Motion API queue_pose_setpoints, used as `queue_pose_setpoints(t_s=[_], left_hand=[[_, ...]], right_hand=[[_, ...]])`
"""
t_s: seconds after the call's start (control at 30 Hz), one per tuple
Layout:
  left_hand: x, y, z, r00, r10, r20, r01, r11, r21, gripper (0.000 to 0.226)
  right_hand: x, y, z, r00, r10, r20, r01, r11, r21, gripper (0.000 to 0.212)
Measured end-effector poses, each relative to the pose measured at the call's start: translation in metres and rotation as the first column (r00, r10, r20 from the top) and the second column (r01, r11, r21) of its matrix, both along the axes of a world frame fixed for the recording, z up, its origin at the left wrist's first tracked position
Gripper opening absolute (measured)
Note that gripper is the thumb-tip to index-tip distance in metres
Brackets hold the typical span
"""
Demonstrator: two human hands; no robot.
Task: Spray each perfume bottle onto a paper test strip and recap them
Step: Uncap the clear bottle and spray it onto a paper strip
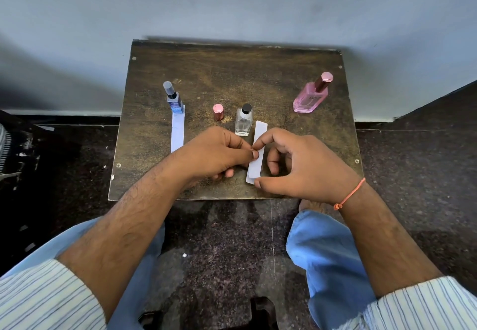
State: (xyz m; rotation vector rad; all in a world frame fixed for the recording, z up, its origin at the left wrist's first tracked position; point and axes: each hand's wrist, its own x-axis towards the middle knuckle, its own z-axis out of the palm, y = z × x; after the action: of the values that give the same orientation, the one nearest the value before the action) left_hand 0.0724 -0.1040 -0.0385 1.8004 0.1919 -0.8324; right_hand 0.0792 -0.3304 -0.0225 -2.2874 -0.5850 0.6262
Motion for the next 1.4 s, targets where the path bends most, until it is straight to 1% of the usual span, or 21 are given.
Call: queue_pose_setpoints(t_s=[0.07,0.27,0.37,0.53,0.67,0.77,0.9,1.07,1.17,1.3,1.4], left_hand=[[0.0,0.0,0.0,1.0,-0.003,-0.008,0.003,1.0,0.006,0.022],[0.001,0.002,0.004,0.999,-0.017,-0.039,0.017,1.0,-0.007,0.019],[0.0,0.001,0.006,0.999,-0.015,-0.046,0.013,0.999,-0.041,0.018],[0.001,0.001,0.009,0.997,0.026,-0.077,-0.035,0.992,-0.121,0.021],[0.001,0.003,0.01,0.995,0.002,-0.1,-0.019,0.985,-0.173,0.025],[0.002,0.004,0.008,0.996,-0.014,-0.091,-0.003,0.982,-0.191,0.025],[0.001,0.005,0.005,0.997,0.009,-0.079,-0.022,0.986,-0.165,0.02],[0.001,0.004,0.007,0.998,0.025,-0.056,-0.034,0.987,-0.156,0.018],[0.001,0.004,0.008,0.996,0.031,-0.082,-0.046,0.981,-0.19,0.021],[0.0,0.0,0.009,0.983,0.05,-0.175,-0.103,0.946,-0.308,0.025],[0.0,-0.003,0.007,0.977,0.073,-0.199,-0.135,0.937,-0.323,0.026]], right_hand=[[0.001,-0.001,-0.003,1.0,-0.017,0.011,0.017,0.999,0.029,0.042],[0.004,-0.004,-0.011,0.991,-0.043,0.127,0.037,0.998,0.05,0.021],[0.006,-0.003,-0.012,0.975,-0.056,0.214,0.04,0.996,0.076,0.018],[0.008,-0.005,-0.011,0.965,-0.08,0.249,0.042,0.987,0.154,0.012],[0.008,-0.005,-0.012,0.968,-0.066,0.244,0.025,0.985,0.169,0.008],[0.007,-0.005,-0.013,0.979,-0.096,0.182,0.057,0.977,0.208,0.01],[0.008,-0.006,-0.016,0.971,-0.199,0.136,0.152,0.943,0.295,0.008],[0.008,-0.007,-0.017,0.97,-0.201,0.138,0.153,0.942,0.3,0.005],[0.007,-0.006,-0.017,0.967,-0.211,0.147,0.16,0.941,0.298,0.008],[0.006,-0.006,-0.015,0.975,-0.189,0.117,0.145,0.939,0.311,0.012],[0.008,-0.007,-0.016,0.981,-0.15,0.12,0.114,0.958,0.262,0.014]])
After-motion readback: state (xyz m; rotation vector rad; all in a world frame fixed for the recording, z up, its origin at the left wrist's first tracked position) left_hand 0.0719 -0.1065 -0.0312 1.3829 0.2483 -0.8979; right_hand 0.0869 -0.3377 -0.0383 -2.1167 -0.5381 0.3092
